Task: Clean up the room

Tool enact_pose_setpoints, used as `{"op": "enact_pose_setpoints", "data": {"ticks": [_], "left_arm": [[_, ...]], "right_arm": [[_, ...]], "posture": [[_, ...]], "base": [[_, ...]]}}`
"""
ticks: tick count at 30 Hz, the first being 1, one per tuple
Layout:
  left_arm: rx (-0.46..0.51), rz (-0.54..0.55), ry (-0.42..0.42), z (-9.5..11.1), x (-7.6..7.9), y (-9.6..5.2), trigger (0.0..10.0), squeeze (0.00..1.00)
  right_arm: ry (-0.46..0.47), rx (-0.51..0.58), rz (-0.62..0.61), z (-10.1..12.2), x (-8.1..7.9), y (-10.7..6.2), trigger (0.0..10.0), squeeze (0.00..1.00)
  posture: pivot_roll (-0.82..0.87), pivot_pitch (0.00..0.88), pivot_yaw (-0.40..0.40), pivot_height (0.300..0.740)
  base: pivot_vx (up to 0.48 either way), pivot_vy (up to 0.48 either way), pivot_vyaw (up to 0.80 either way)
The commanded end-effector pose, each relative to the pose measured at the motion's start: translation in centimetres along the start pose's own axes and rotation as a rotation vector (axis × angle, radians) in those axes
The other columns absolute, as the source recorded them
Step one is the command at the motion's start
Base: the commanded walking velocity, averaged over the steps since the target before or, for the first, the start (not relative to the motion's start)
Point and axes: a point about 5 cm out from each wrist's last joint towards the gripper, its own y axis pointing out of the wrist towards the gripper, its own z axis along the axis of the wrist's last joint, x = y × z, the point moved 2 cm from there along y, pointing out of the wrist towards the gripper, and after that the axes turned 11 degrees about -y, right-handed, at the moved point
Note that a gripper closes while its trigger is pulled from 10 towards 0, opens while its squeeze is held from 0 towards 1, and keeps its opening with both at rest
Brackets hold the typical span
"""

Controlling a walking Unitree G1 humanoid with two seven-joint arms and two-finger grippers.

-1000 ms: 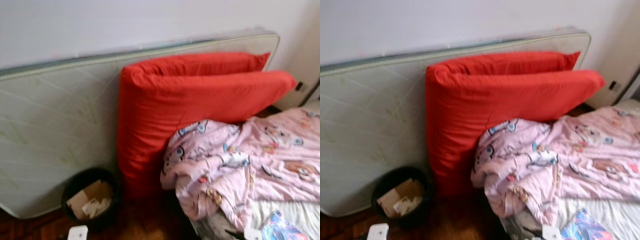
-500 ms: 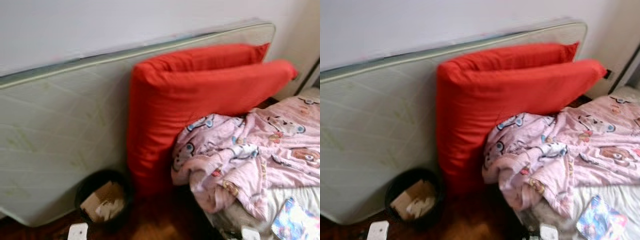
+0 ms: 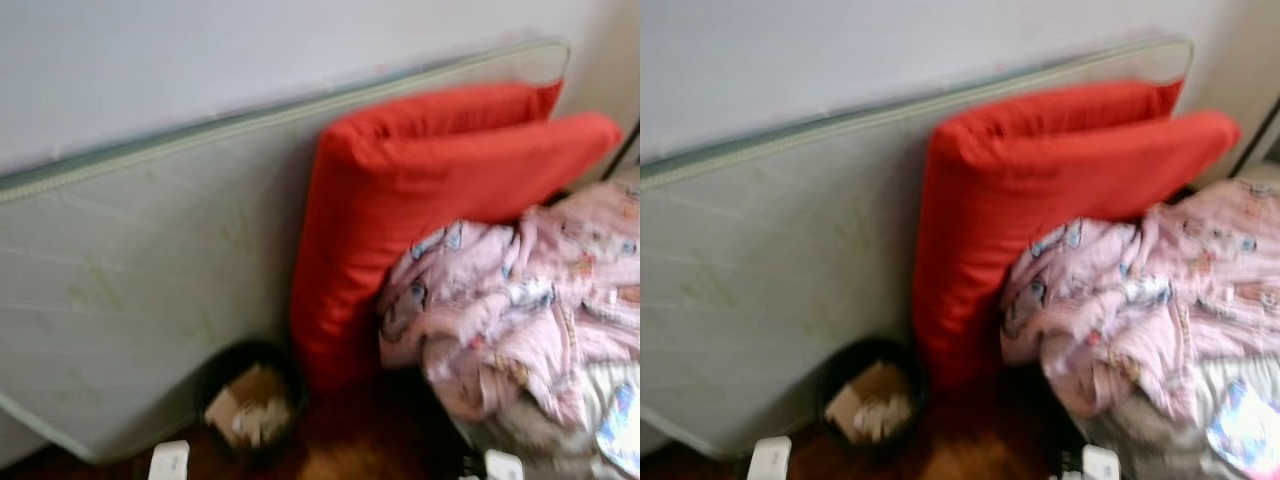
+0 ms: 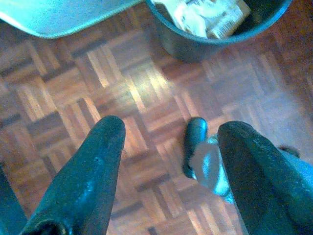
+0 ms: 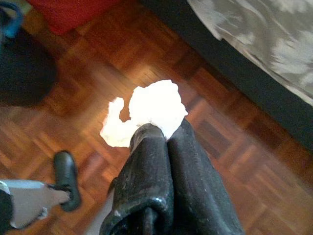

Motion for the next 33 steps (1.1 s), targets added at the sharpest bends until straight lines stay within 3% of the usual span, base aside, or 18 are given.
{"op": "enact_pose_setpoints", "data": {"ticks": [1,10,22,33], "left_arm": [[0.002,-0.017,0.011,0.0,0.9,0.1,10.0,0.0],[0.006,-0.015,0.01,0.1,0.7,0.1,10.0,0.0],[0.0,0.007,0.009,-0.2,-1.3,-0.3,10.0,0.0],[-0.009,-0.003,0.025,-0.6,-0.3,-0.2,10.0,0.0]], "right_arm": [[-0.001,-0.014,-0.021,-0.5,0.8,-0.2,10.0,0.0],[-0.008,-0.018,-0.019,-0.6,0.8,-0.2,10.0,0.0],[-0.022,-0.022,-0.014,-0.6,0.8,-0.2,10.0,0.0],[-0.045,-0.018,-0.011,-0.6,0.8,-0.2,10.0,0.0]], "posture": [[0.07,0.0,-0.001,0.74],[0.08,0.0,-0.003,0.74],[0.08,0.0,-0.007,0.74],[0.08,0.0,-0.009,0.74]], "base": [[0.0,0.352,0.0],[0.0,0.35,0.0],[0.0,0.349,0.0],[0.0,0.08,0.0]]}}
